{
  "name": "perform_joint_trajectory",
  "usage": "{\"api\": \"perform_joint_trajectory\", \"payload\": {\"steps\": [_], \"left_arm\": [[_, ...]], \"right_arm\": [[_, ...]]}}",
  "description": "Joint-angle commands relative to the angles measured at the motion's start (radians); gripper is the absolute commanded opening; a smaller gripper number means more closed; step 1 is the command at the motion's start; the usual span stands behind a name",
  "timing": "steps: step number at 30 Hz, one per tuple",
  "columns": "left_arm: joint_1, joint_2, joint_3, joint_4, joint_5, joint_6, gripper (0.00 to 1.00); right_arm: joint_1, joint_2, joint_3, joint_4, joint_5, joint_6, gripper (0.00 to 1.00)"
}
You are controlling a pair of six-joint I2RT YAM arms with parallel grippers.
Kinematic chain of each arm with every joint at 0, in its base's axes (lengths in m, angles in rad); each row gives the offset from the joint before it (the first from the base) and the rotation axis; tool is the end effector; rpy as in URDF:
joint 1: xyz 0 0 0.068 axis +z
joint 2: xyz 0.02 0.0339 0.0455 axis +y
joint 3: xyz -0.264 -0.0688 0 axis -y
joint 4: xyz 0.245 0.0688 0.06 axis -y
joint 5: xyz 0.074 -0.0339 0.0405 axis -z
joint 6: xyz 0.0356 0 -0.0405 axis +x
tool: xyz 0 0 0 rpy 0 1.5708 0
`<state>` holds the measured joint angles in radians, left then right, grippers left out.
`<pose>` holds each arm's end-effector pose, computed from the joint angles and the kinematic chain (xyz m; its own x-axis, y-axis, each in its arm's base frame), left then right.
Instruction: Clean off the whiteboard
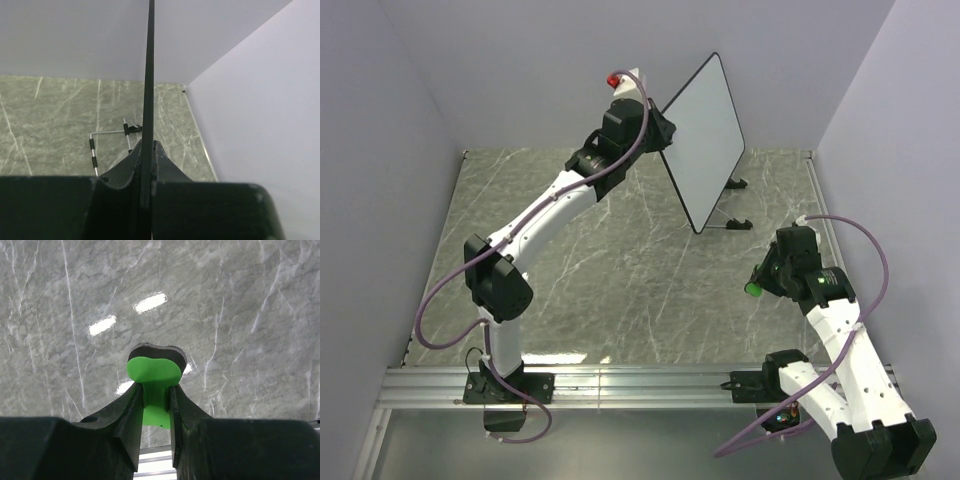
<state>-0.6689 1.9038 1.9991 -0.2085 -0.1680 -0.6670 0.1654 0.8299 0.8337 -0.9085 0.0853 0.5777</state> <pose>0.3590 -0.2762 0.4337 -0.3672 -0.4872 -0.7923 0.3231 0.7320 -0.5998 0.1526 0.0224 0.2832 -0.7109 0.4330 -0.5542 0.3296 0.9012 0.2813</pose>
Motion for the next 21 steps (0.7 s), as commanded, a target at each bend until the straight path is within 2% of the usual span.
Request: {"api": "perform_joint_trajectory", "payload": {"steps": [1, 5, 21], "left_arm": [[-0.02, -0.107, 0.024, 0.219, -0.14, -0.016, 0.0], [-0.054, -0.086, 0.044, 0.212, -0.203, 0.036, 0.0], [-0.066, -0.078, 0.006, 0.201, -0.13, -0.06, 0.0]], "right_arm": [[0.016, -0.018, 0.018, 0.013, 0.007, -0.015, 0.0], [0.023, -0.02, 0.021, 0.011, 0.007, -0.018, 0.0], [0.042, -0.025, 0.018, 0.016, 0.005, -0.021, 0.0]]}}
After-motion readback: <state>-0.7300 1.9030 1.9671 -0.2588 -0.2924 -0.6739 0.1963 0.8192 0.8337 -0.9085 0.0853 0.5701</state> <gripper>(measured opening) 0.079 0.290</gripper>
